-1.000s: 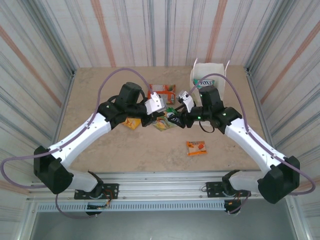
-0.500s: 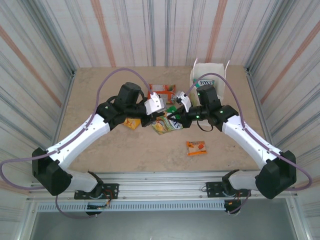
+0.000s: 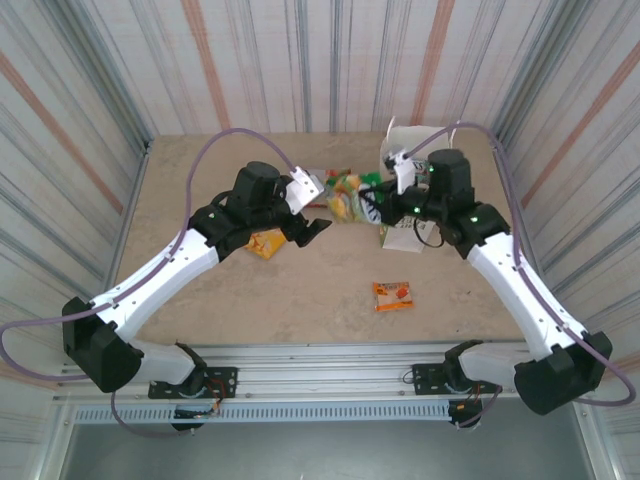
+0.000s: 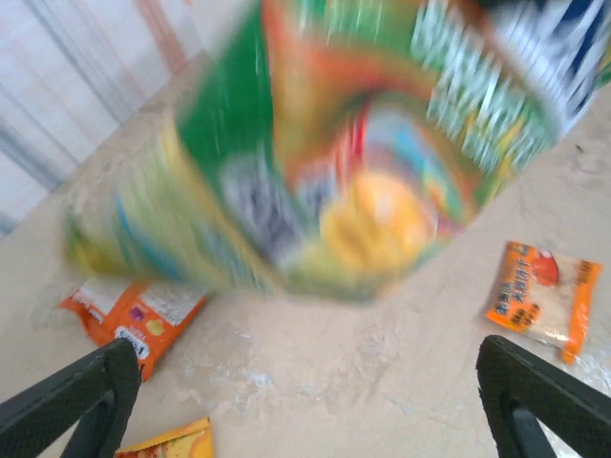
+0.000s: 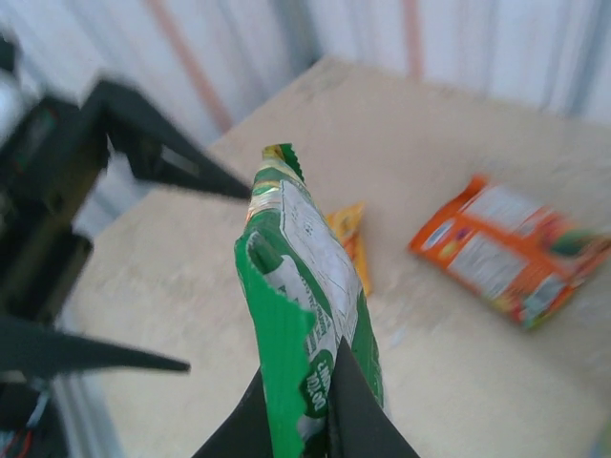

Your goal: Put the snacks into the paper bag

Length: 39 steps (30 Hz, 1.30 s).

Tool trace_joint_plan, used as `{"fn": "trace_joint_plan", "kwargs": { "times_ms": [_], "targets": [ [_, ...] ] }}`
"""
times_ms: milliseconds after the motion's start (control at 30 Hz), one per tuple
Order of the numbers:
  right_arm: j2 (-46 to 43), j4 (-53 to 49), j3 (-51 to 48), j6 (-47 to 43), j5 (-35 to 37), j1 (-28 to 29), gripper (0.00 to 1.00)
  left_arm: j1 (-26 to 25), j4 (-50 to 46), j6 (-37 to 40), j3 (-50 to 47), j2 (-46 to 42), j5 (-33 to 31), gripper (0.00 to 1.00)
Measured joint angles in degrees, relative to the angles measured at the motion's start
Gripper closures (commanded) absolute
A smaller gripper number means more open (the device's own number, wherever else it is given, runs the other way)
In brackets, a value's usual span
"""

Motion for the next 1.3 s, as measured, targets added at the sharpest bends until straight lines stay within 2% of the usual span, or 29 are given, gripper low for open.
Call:
{"fn": "trace_joint_plan", "kwargs": {
  "times_ms": [133,333,600,833,1300],
  "targets": [
    [-1.68,1.66,6.58,3.04,8.0,-2.14,1.0,0.0,1.22,-4.63,-0.02,0.02,-4.04,0.01],
    [-1.62,7.19,11.91,4.85,20.72,-5.14,1.0,0.0,1.81,-8.15,-0.02,0.92,-5.44,0.02],
    [5.11,7.93,15.28,6.03,34.73,-7.69,1.0,0.0,1.75,-9.27,-0.02,1.79,-5.49,0.02],
    [10.08,1.64,15.26,8.09,37.51,-7.69,1.0,0.0,1.7,-9.27,0.0,2.43,-5.49,0.02],
    [19.32,1.99,15.15,9.09,39.6,-7.78,1.0,0.0,1.46,-9.29,0.44,3.87,-5.25,0.02]
  ]
}}
